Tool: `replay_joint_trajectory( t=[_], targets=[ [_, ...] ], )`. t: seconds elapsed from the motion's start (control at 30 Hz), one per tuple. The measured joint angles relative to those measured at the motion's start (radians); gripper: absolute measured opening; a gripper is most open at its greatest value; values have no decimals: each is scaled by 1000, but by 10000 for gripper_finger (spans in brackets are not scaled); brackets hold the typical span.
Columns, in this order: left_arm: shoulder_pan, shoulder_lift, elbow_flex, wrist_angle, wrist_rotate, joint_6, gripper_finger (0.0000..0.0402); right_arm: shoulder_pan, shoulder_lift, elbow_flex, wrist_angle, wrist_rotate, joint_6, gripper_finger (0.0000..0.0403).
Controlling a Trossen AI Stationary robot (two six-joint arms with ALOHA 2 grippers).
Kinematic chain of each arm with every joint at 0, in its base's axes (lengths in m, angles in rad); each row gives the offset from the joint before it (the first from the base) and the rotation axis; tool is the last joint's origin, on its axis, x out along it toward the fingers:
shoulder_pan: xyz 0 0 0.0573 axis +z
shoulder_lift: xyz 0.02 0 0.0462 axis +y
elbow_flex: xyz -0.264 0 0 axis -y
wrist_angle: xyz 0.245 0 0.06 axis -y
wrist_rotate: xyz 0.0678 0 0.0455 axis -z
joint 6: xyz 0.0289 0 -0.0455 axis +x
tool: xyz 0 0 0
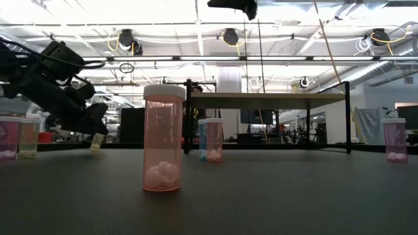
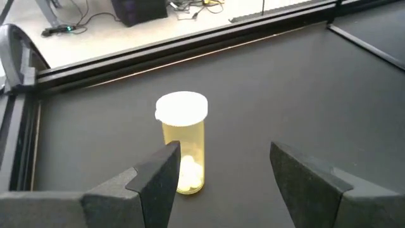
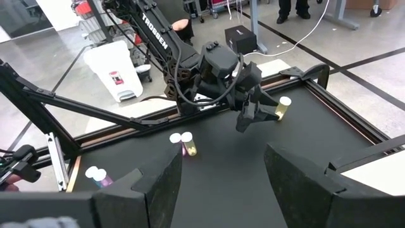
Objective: Pick and place medicine bottles onto shelf by color
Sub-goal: Put the top yellow pill bottle on the shelf aligned with the other yellow pill bottle
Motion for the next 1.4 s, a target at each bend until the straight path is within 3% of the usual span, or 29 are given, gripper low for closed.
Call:
replay_joint_trajectory(
  t=[0.4, 0.9, 1.23, 1.4],
  targets=[
    [0, 0, 0, -92, 6, -64, 243, 0, 0, 0, -3, 0, -7, 220],
    [1, 0, 0, -65, -21, 23, 244, -49, 0, 0, -3, -7, -48, 220],
    [103, 0, 0, -31, -24, 0, 244, -97, 0, 0, 5, -60, -55, 220],
    [134, 22, 0, 20, 53, 22, 244, -108, 0, 0, 11, -61, -57, 220]
  ],
)
